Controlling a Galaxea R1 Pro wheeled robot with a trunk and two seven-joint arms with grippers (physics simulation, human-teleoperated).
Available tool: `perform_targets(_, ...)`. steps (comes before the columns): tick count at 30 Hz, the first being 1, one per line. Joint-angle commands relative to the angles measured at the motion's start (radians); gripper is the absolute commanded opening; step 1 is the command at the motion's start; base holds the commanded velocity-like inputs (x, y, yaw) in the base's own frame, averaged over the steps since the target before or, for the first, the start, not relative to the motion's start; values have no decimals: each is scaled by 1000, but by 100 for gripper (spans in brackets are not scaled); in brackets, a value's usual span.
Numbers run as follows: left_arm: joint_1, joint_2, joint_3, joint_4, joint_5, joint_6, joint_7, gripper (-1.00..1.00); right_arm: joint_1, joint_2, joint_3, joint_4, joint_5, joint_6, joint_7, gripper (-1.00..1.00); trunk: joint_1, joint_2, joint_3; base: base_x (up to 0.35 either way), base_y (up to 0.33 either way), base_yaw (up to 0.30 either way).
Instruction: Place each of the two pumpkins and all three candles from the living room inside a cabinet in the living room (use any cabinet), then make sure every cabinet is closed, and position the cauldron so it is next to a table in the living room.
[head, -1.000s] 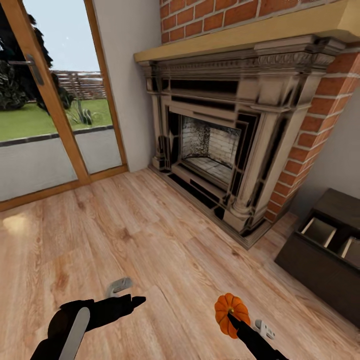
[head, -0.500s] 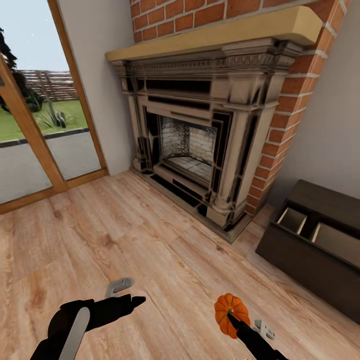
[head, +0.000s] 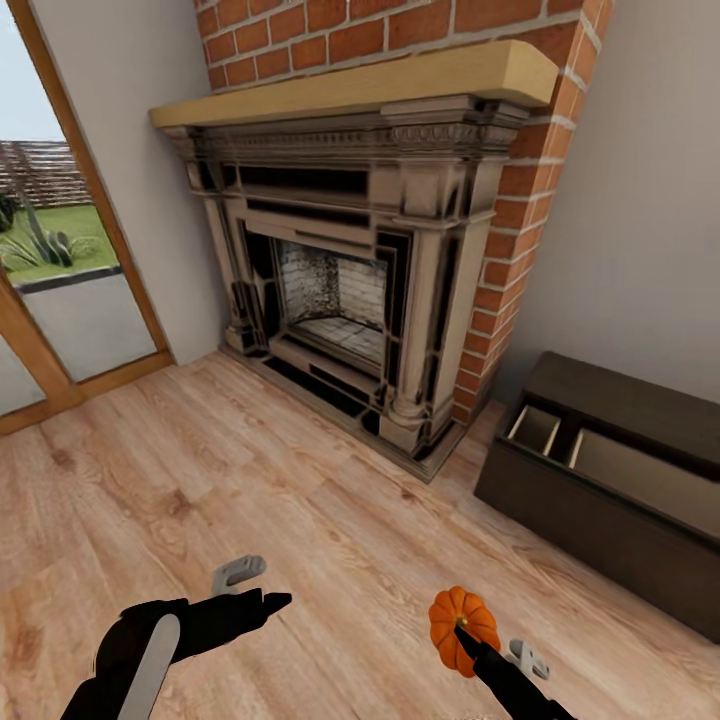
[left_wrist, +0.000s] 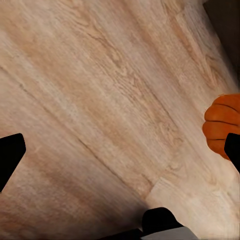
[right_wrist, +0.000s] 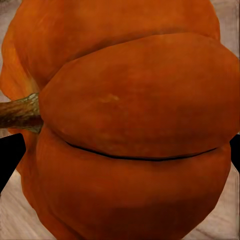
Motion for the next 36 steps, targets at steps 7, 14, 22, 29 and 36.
perform_targets(7, 0, 0, 2, -1, -7, 4, -9, 100, -1, -1, 8, 2, -8, -4, 3, -100, -27, 49, 22, 0, 0, -262)
perform_targets(14, 0, 0, 2, -1, -7, 4, -9, 100, -1, -1, 8, 2, -8, -4, 3, -100, -54, 98, 47, 0, 0, -273)
perform_targets(22, 0, 0, 2, -1, -7, 4, -9, 100, -1, -1, 8, 2, -8, -4, 3, -100, -85, 154, 76, 0, 0, -274)
perform_targets(29, 0, 0, 2, -1, -7, 4, -9, 100, -1, -1, 8, 2, -8, -4, 3, -100, -111, 203, 102, 0, 0, -274)
perform_targets(36, 0, 0, 2, -1, -7, 4, -9, 100, -1, -1, 8, 2, -8, -4, 2, -100, -138, 252, 128, 0, 0, -274)
